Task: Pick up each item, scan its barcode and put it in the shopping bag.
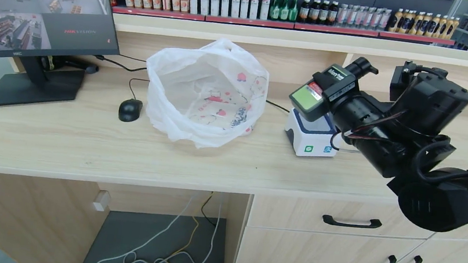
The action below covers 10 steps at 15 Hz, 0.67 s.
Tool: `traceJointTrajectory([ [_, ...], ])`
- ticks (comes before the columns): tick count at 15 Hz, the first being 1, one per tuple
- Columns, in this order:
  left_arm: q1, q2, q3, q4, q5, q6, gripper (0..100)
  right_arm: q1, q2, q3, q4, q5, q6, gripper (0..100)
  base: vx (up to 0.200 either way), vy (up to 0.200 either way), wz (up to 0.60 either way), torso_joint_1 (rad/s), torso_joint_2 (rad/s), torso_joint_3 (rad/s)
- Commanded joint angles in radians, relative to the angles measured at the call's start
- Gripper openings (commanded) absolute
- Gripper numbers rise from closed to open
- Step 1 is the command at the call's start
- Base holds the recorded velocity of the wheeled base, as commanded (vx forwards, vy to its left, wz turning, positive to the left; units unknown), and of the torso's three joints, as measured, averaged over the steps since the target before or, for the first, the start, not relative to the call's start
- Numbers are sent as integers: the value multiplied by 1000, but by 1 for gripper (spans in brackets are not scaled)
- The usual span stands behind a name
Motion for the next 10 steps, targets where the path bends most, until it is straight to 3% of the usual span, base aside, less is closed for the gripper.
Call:
traceJointTrajectory([
  [1, 1, 0, 0, 0, 0, 0, 100, -4, 6, -2, 8, -2, 7, 0, 0, 0, 0, 0, 0, 0],
  [10, 1, 0, 0, 0, 0, 0, 100, -39, 110, -104, 91, -49, 61, 0, 0, 0, 0, 0, 0, 0],
])
